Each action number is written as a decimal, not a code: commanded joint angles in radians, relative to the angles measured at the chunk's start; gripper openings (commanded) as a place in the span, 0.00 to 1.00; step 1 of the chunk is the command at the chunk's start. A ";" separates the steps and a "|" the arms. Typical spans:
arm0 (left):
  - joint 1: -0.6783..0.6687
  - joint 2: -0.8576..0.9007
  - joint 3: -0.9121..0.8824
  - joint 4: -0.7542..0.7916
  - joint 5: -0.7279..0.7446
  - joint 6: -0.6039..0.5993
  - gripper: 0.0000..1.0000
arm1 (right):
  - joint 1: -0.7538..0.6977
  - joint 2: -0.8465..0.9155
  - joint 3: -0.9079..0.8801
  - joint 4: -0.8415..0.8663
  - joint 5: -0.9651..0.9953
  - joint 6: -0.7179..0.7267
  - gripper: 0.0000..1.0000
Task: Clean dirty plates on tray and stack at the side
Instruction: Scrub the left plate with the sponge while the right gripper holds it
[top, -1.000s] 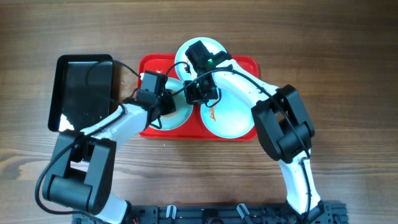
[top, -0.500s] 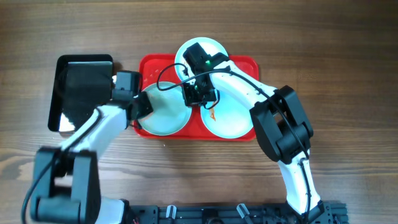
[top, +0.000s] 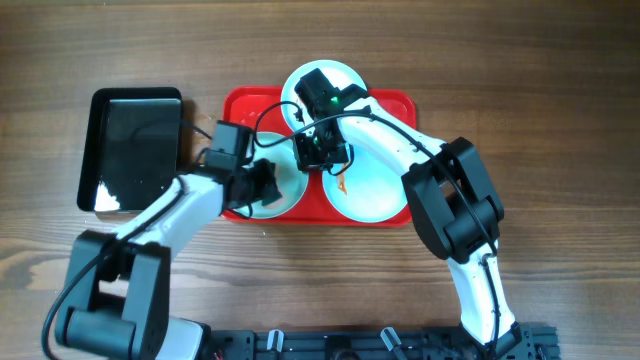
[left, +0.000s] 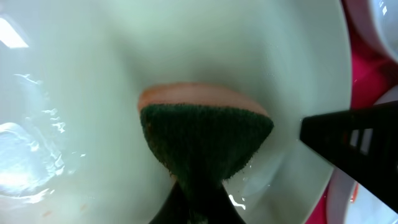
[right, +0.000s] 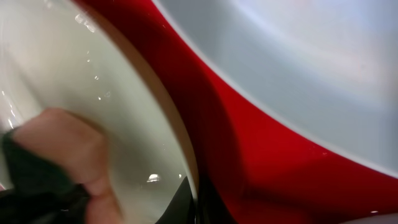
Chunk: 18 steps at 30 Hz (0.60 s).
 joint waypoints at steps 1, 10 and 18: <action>-0.023 0.043 -0.011 -0.010 -0.093 -0.018 0.04 | 0.004 0.033 -0.016 -0.006 0.012 0.009 0.04; -0.018 0.005 0.006 -0.068 -0.635 0.066 0.04 | 0.004 0.033 -0.016 -0.014 0.013 0.004 0.04; 0.005 -0.320 0.074 -0.106 -0.450 0.066 0.04 | 0.004 0.020 -0.014 -0.015 0.012 0.002 0.04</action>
